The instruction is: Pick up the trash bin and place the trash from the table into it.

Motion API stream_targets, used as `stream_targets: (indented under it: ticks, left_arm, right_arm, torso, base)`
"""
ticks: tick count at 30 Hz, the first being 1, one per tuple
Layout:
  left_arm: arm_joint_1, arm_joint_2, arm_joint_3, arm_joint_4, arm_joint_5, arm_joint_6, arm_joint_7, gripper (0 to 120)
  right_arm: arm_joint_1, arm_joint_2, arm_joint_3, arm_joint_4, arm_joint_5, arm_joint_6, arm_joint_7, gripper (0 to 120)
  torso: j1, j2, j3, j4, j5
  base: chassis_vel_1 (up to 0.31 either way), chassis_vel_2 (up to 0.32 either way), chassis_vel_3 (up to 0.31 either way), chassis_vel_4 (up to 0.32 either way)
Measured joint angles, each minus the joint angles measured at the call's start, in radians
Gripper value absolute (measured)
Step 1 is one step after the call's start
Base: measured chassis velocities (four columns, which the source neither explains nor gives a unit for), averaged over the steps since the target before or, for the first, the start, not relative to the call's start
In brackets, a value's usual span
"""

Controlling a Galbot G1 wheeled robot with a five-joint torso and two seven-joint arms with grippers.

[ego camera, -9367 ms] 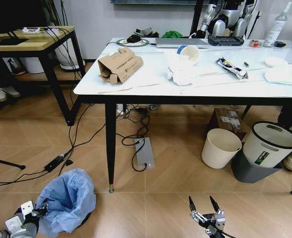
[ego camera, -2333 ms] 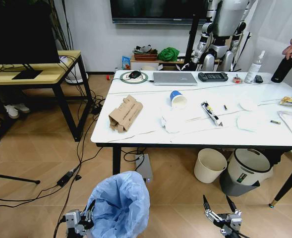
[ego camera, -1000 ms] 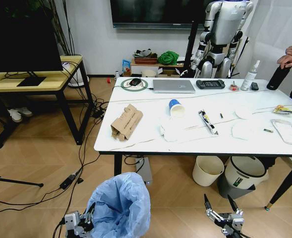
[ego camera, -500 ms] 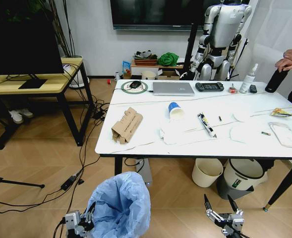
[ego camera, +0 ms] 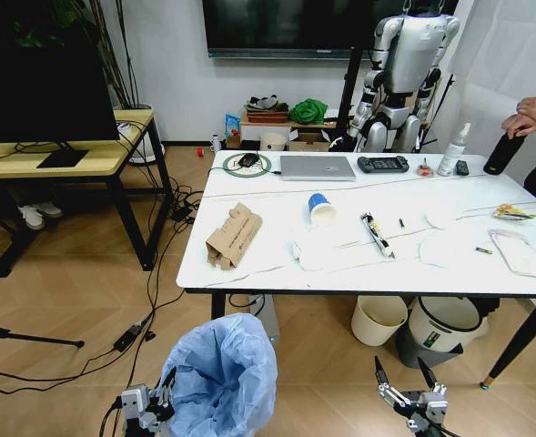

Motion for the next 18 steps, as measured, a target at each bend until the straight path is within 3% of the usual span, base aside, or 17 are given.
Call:
stream_targets:
  ticks: [18]
  left_arm:
    - [-0.007, -0.002, 0.013, 0.013, -0.025, -0.081, 0.021, 0]
  right_arm:
    - [0.002, 0.0, -0.002, -0.005, 0.003, -0.002, 0.0, 100]
  torso:
    - [0.044, 0.095, 0.051, 0.0, 0.0]
  base:
    - [0.0, 0.0, 0.0, 0.0]
